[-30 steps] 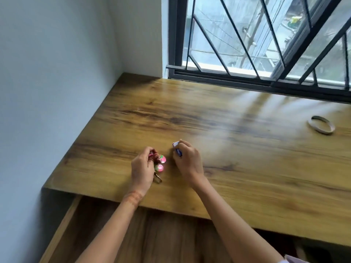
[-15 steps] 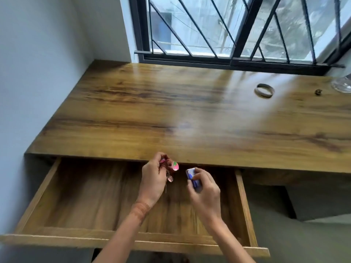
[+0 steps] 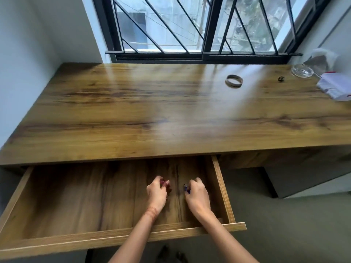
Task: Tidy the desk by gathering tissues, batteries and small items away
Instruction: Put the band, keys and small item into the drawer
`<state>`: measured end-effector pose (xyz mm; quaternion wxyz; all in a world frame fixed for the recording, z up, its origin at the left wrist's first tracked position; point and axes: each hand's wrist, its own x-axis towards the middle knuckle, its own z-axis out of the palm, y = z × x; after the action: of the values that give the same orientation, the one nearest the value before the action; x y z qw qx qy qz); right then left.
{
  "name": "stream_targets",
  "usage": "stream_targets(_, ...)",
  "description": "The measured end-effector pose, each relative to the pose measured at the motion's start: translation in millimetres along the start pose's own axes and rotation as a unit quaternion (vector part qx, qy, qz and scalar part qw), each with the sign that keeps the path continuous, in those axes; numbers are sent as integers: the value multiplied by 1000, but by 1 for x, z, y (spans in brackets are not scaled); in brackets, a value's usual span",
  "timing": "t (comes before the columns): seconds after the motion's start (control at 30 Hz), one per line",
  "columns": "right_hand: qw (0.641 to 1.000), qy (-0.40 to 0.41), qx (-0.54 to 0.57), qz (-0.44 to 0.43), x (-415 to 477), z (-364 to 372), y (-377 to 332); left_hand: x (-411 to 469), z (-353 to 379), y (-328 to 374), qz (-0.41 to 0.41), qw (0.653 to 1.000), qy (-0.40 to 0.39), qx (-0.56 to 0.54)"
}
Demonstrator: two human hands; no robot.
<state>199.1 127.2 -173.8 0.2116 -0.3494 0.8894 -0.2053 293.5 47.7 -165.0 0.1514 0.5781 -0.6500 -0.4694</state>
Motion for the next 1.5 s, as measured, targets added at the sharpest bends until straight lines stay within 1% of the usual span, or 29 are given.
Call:
stream_targets(0.13, 1000, -2, -27, 3, 1, 1, 0, 9, 0, 1, 10, 999, -22, 31)
stream_targets(0.23, 1000, 18, -18, -9, 0, 0, 0, 8, -6, 2, 22, 999, 3, 39)
stream_targets(0.33, 998, 55, 4, -33, -2, -4, -3, 6, -17, 10, 83, 995, 30, 45)
stream_targets(0.4, 995, 84, 27, -54, -1, -11, -7, 5, -23, 22, 123, 992, 20, 27)
stream_targets(0.47, 989, 112, 50, -82, 1, -23, -10, 7, -26, 38, 160, 987, 11, 6)
stream_targets(0.6, 973, 173, 93, -125, 15, -55, -15, 17, -20, 77, 240, 970, 29, -7)
stream_targets(0.73, 958, 224, 119, -133, 47, -98, -11, 35, 2, 124, 306, 952, 0, -1)
stream_targets(0.83, 950, 260, 108, -136, 80, -139, 4, 51, 28, 163, 357, 934, -11, 14)
stream_targets(0.93, 942, 299, 85, -126, 126, -183, 32, 73, 64, 208, 386, 922, -20, 18)
stream_targets(1.07, 949, 295, 66, -93, 199, -230, 81, 106, 115, 262, 381, 923, -22, 35)
stream_targets(1.13, 955, 284, 51, -74, 254, -260, 118, 132, 156, 295, 368, 928, -9, 55)
stream_targets(1.17, 959, 273, 39, -63, 267, -264, 124, 140, 159, 301, 363, 928, -12, 79)
stream_targets(1.3, 971, 237, -10, -36, 378, -312, 186, 203, 233, 355, 319, 933, -16, 165)
stream_targets(1.4, 976, 215, -42, -4, 438, -333, 217, 243, 267, 371, 266, 935, -13, 232)
stream_targets(1.5, 977, 204, -67, 3, 479, -347, 237, 273, 285, 374, 231, 937, 11, 261)
